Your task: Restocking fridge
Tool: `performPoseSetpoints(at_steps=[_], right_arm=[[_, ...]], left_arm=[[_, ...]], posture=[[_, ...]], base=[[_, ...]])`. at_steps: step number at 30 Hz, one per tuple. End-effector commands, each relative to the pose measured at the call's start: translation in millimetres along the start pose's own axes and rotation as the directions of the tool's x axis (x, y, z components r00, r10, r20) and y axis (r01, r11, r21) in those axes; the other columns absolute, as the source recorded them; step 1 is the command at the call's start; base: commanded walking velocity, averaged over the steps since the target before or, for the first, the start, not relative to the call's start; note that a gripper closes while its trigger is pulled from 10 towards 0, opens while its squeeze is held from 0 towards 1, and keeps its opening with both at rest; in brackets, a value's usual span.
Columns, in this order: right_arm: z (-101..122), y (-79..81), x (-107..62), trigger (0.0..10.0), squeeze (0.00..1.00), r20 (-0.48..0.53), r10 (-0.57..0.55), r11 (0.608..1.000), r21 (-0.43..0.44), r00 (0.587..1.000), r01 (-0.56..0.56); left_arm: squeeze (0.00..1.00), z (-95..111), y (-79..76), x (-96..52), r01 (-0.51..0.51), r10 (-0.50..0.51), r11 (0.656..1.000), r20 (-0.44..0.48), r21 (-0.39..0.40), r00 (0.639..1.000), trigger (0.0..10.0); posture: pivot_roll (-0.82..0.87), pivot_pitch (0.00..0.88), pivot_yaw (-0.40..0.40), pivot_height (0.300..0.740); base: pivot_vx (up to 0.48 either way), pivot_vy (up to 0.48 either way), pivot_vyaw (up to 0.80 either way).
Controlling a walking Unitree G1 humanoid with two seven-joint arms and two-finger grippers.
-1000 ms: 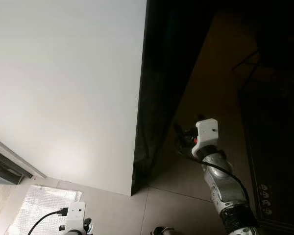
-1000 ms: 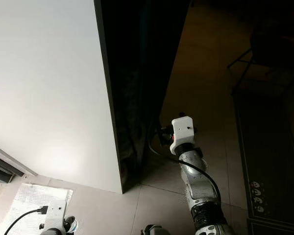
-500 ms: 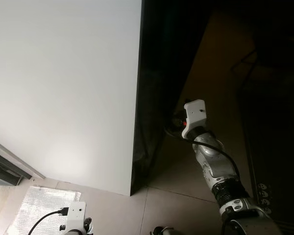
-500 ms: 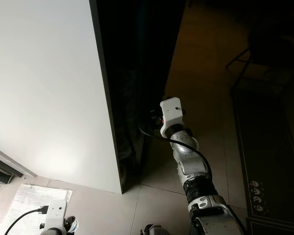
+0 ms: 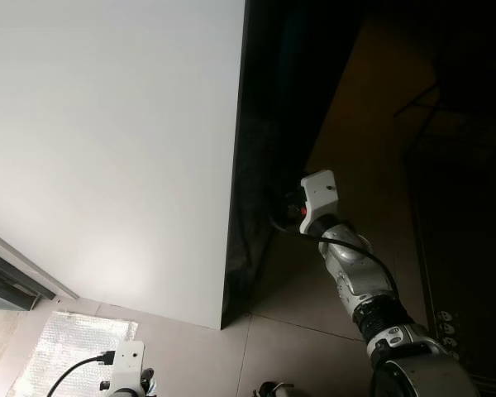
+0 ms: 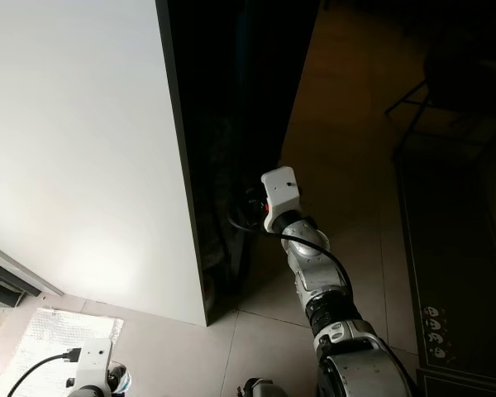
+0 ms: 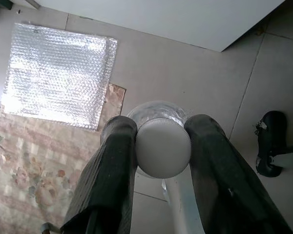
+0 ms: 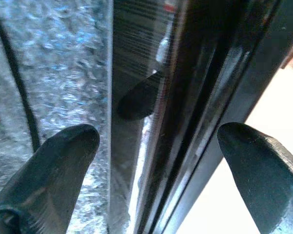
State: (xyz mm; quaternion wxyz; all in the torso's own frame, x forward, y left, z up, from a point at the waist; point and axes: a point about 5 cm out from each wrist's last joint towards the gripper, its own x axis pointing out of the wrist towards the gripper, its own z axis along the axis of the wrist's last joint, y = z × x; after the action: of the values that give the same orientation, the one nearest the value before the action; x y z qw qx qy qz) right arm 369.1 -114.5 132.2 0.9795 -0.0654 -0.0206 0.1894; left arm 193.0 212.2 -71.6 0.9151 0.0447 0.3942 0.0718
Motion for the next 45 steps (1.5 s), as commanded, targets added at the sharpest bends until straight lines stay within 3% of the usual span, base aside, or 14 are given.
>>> performPoseSetpoints(at_steps=[1,12,13,16,23,25,30,40,41,42,44,45], right_arm=[[2.0,-6.5,0.4,10.0,0.00,0.008,-0.027,1.000,0.001,1.000,0.027],[2.5,-7.6,2.0,10.0,0.00,0.017,-0.032,0.999,0.000,0.999,0.032],[8.8,-20.1,3.0,10.0,0.00,0.038,-0.117,0.993,-0.022,0.992,0.118],[7.9,-34.6,-2.1,10.0,0.00,0.043,-0.214,0.976,-0.030,0.976,0.216],[2.0,-44.6,-8.8,10.0,0.00,0.033,-0.278,0.960,-0.028,0.960,0.279],[-12.4,-62.9,-24.0,10.0,0.00,-0.015,-0.393,0.919,-0.042,0.920,0.392],[-26.7,-79.0,-40.7,10.0,0.00,-0.059,-0.506,0.862,-0.063,0.861,0.502],[-50.0,-88.1,-62.7,10.0,0.00,-0.136,-0.607,0.794,-0.106,0.783,0.598],[-60.4,-92.3,-73.2,10.0,0.00,-0.174,-0.644,0.765,-0.127,0.745,0.631],[-60.4,-92.3,-73.2,10.0,0.00,-0.174,-0.644,0.765,-0.127,0.745,0.631],[-77.0,-96.7,-89.5,10.0,0.00,-0.240,-0.679,0.733,-0.159,0.694,0.662],[-77.0,-96.7,-89.5,10.0,0.00,-0.240,-0.679,0.733,-0.159,0.694,0.662]], left_arm=[[0.00,-11.9,-0.5,-3.0,-0.004,0.004,1.000,-0.040,0.002,0.999,10.0],[0.00,-11.9,-0.5,-3.0,-0.004,0.004,1.000,-0.040,0.002,0.999,10.0],[0.00,-12.6,-1.0,-3.3,-0.002,0.002,1.000,-0.040,0.006,0.999,10.0],[0.00,-13.7,-1.6,-3.7,0.001,0.000,1.000,-0.042,0.010,0.999,10.0],[0.00,-14.1,-2.0,-3.8,0.003,-0.002,1.000,-0.043,0.011,0.999,10.0],[0.00,-13.8,-3.1,-3.7,0.006,-0.006,1.000,-0.043,0.015,0.999,10.0],[0.00,-13.3,-3.3,-3.5,0.007,-0.006,1.000,-0.041,0.018,0.999,10.0],[0.00,-13.4,-3.1,-3.5,0.007,-0.006,1.000,-0.042,0.022,0.999,10.0],[0.00,-13.2,-3.3,-3.5,0.009,-0.008,1.000,-0.043,0.023,0.999,10.0],[0.00,-13.2,-3.3,-3.5,0.009,-0.008,1.000,-0.043,0.023,0.999,10.0],[0.00,-12.9,-3.7,-3.3,0.011,-0.010,1.000,-0.043,0.024,0.999,10.0],[0.00,-12.9,-3.7,-3.3,0.011,-0.010,1.000,-0.043,0.024,0.999,10.0]], posture=[[-0.03,0.174,-0.079,0.740],[-0.03,0.174,-0.079,0.740],[-0.03,0.175,-0.079,0.740],[-0.03,0.176,-0.080,0.740],[-0.03,0.177,-0.080,0.740],[-0.04,0.175,-0.079,0.740],[-0.03,0.175,-0.079,0.740],[-0.03,0.172,-0.078,0.740],[-0.03,0.172,-0.077,0.740],[-0.03,0.172,-0.077,0.740],[-0.03,0.171,-0.077,0.740],[-0.03,0.171,-0.077,0.740]], base=[[0.000,0.000,0.00],[0.000,0.000,0.00],[0.000,0.000,0.00],[0.000,0.000,0.00],[0.000,0.000,0.00],[0.000,0.000,0.00],[0.000,0.000,0.00],[0.000,0.000,0.00],[0.000,0.000,0.00],[0.000,0.000,0.00],[0.000,0.000,0.00],[0.000,0.000,0.00]])
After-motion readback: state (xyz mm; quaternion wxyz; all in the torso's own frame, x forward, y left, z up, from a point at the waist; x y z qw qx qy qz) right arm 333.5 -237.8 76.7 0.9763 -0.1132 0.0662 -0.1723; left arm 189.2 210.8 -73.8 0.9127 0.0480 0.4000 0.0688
